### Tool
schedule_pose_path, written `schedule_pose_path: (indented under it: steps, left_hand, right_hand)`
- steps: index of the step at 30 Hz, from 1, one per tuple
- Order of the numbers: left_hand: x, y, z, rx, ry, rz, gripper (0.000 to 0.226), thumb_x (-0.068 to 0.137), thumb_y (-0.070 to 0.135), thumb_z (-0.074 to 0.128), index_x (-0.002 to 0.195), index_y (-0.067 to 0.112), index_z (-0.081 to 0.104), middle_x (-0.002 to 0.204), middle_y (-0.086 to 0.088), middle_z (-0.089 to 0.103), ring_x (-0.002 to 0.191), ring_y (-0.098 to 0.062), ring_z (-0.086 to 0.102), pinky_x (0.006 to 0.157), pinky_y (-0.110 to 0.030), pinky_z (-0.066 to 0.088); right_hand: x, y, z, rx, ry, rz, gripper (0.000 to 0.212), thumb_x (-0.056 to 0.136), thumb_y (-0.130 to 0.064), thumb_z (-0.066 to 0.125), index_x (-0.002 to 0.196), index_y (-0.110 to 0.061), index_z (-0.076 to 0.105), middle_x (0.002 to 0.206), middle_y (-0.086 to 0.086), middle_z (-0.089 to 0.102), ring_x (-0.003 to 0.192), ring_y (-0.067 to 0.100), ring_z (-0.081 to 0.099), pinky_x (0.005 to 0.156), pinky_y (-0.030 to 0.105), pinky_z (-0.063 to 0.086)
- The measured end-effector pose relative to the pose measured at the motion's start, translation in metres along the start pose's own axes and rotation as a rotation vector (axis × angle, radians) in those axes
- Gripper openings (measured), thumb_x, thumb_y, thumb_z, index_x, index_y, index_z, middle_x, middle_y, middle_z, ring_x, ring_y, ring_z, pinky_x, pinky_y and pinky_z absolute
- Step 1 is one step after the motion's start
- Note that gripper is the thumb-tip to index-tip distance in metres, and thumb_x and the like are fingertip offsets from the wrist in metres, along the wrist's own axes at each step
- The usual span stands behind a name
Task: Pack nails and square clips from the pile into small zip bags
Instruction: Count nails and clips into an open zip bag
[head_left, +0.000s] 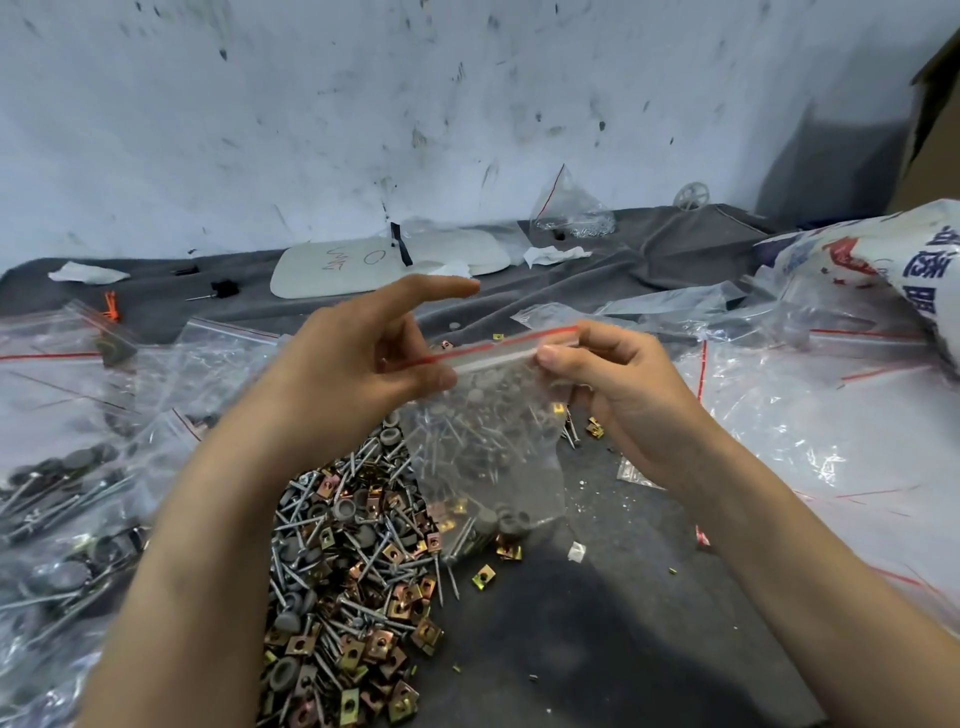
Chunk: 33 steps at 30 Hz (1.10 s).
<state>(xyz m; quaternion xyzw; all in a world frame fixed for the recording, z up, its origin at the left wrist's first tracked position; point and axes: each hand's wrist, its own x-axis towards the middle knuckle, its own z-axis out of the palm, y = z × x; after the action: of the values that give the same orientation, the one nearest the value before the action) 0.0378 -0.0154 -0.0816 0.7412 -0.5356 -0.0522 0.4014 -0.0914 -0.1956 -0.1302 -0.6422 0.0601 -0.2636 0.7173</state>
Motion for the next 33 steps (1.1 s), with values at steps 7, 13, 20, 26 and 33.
schedule_pose_path:
  steps: [7,13,20,26,33]
  left_hand:
    - [0.0,0.001,0.002,-0.035,-0.02,0.005,0.044,0.074,0.029,0.072,0.115,0.043,0.062,0.071,0.008,0.064,0.066,-0.009,0.061,0.066,-0.025,0.05]
    - [-0.001,0.001,-0.004,0.06,-0.02,-0.063,0.03,0.062,0.055,0.059,0.073,0.029,0.069,0.067,0.011,0.067,0.06,-0.005,0.06,0.06,-0.03,0.048]
    - [-0.002,0.008,-0.001,0.068,-0.058,0.027,0.014,0.07,0.046,0.062,0.07,0.033,0.066,0.07,0.004,0.068,0.07,-0.015,0.064,0.074,-0.047,0.052]
    - [-0.001,0.009,0.004,0.085,-0.072,0.098,0.012,0.081,0.034,0.07,0.073,0.025,0.068,0.067,0.003,0.067,0.067,-0.017,0.063,0.071,-0.047,0.051]
    - [0.0,0.017,0.016,0.091,-0.087,0.173,0.014,0.084,0.015,0.07,0.072,0.021,0.064,0.067,0.005,0.062,0.066,-0.015,0.059,0.07,-0.04,0.049]
  right_hand:
    - [-0.001,-0.004,-0.005,0.037,0.048,-0.04,0.005,0.065,-0.014,0.066,0.068,-0.01,0.067,0.065,0.0,0.064,0.062,0.011,0.058,0.065,0.022,0.048]
    - [-0.004,-0.01,-0.018,-0.111,0.053,-0.047,0.007,0.071,-0.014,0.07,0.075,-0.008,0.067,0.07,0.006,0.063,0.068,0.014,0.059,0.066,0.023,0.05]
    - [-0.002,-0.029,-0.018,-0.489,-0.066,-0.152,0.011,0.077,0.003,0.072,0.076,-0.008,0.069,0.067,-0.006,0.067,0.064,0.002,0.061,0.063,0.011,0.046]
    - [-0.005,-0.046,-0.006,-1.021,-0.165,-0.339,0.011,0.076,-0.018,0.078,0.081,-0.023,0.069,0.076,-0.015,0.063,0.076,0.002,0.057,0.074,0.016,0.039]
    - [-0.007,-0.054,0.018,-1.098,-0.297,-0.347,0.007,0.08,-0.019,0.075,0.085,-0.015,0.074,0.075,-0.01,0.062,0.074,0.008,0.059,0.072,0.022,0.044]
